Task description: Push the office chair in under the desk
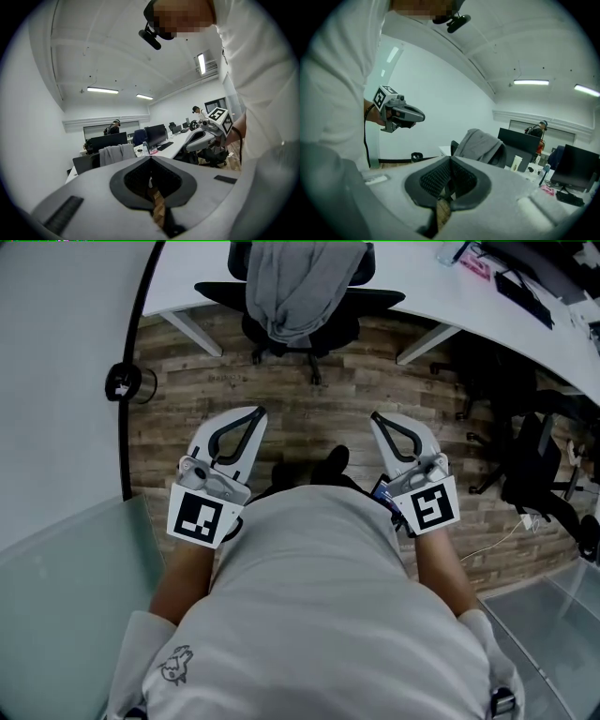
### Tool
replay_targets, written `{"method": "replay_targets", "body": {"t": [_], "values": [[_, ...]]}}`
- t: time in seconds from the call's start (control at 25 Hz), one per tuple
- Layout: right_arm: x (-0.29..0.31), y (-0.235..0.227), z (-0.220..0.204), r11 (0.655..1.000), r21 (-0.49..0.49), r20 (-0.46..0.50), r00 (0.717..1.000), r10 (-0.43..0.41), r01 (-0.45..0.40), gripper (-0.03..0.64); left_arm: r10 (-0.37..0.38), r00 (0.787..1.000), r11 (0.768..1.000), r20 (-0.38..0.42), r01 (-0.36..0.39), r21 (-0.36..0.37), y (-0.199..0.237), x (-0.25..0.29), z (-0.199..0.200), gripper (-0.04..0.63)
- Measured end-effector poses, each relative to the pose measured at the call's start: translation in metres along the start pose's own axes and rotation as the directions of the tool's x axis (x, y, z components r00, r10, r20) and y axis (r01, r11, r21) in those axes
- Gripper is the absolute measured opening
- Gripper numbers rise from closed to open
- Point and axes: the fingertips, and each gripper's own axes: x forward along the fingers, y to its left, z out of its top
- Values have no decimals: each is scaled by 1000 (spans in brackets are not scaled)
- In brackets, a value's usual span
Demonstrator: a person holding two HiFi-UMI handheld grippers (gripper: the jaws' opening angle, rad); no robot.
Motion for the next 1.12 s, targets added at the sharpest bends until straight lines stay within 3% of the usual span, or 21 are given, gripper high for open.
{"method": "replay_targets", "body": {"t": [0.48,1.12], "values": [[18,110,33,999,19,19,999,-27,27,2,-11,1000,999,13,11,-51,9,-111,-46,-2],[8,133,53,997,-14,13,997,-73,73,2,-63,996,998,66,64,-18,3,-137,-38,-2]]}}
